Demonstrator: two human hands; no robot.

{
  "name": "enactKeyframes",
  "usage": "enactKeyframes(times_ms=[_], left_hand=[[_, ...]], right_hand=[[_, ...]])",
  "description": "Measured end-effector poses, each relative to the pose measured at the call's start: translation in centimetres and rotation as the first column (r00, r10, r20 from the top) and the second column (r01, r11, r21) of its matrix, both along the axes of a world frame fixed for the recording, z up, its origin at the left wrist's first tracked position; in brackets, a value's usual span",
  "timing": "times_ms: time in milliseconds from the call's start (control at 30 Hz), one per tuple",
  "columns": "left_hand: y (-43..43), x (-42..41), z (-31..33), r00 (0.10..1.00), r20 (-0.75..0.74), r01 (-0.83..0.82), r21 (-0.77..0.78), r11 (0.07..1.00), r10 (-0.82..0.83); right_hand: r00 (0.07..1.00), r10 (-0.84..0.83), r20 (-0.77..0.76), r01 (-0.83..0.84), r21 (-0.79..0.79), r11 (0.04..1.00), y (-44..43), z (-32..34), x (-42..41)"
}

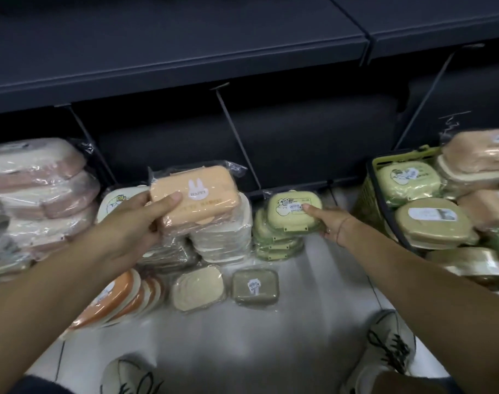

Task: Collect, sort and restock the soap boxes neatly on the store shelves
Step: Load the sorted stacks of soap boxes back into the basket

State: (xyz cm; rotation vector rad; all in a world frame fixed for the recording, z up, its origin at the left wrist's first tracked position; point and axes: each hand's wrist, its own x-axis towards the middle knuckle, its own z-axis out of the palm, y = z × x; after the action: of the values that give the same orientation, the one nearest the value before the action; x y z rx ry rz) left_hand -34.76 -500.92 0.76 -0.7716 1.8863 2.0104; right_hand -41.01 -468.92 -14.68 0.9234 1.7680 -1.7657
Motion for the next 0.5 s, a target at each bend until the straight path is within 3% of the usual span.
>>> enactKeyframes(times_ms=[133,233,333,400,467,500], left_hand=[[-1.1,0.9,-0.4,0.999,0.017,0.033,-0.013,0.999,-0.033],[-1.4,1.2,-0.8,0.998,0.026,0.063,-0.012,0.998,-0.062],[-1.1,1.5,-0.8,0.996,0.023,0.088,-0.002,0.996,-0.088],[-0.6,1.5,-1.0,0.996,0.012,0.093,0.028,0.995,-0.094],[0.5,1.2,-1.2,0.995,-0.005,0.103,0.047,0.994,-0.103],[1.4,0.9,-1.3,0.994,-0.012,0.112,0.058,0.992,-0.112]], right_hand=[[0.999,0.034,-0.02,-0.035,-0.015,0.999,-1.6,-1.8,-0.3],[0.986,0.163,-0.024,-0.159,0.123,0.98,-2.7,-2.7,-0.5],[0.983,0.182,-0.021,-0.174,0.211,0.962,-3.1,-2.9,-0.7],[0.98,0.199,-0.011,-0.182,0.363,0.914,-3.2,-2.1,-0.7],[0.982,0.122,-0.141,-0.046,0.449,0.892,-3.2,-0.1,-0.4],[0.969,0.035,-0.243,0.065,0.393,0.917,-3.2,1.2,0.1]])
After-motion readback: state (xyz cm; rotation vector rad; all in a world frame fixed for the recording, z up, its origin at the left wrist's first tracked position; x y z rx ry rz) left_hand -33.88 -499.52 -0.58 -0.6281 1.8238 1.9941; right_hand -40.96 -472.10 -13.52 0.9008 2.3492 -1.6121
